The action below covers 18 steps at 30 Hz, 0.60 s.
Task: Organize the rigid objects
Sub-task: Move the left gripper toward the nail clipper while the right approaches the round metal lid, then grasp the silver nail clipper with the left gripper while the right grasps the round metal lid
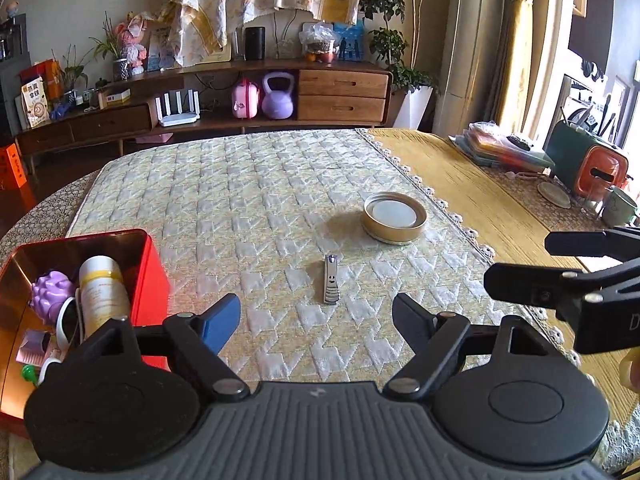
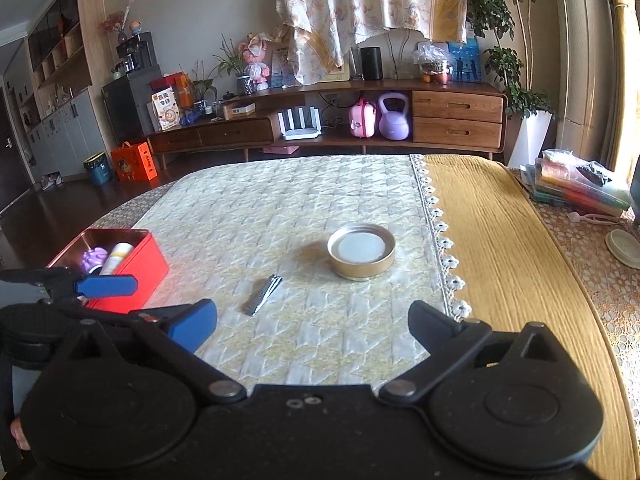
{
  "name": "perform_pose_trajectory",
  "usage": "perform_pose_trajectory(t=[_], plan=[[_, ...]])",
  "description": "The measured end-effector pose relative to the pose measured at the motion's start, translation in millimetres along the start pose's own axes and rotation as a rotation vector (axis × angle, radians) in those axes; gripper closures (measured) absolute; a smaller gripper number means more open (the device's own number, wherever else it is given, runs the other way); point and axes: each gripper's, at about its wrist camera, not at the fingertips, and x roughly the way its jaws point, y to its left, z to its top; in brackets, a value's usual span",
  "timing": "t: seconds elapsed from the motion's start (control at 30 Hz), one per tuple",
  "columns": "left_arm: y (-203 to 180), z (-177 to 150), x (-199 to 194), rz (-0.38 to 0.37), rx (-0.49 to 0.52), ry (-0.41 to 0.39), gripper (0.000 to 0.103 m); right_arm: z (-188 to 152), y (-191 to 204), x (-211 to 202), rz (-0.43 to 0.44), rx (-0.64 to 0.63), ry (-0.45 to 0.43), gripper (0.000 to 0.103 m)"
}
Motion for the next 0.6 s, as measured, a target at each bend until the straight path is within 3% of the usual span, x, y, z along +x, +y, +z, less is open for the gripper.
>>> perform_pose_trajectory(t=[0.6], plan=[[-17,9,104,0.058,0.022,0.069,0.020,24,-35,111,-0.011,-0.005,0.081,0.001]])
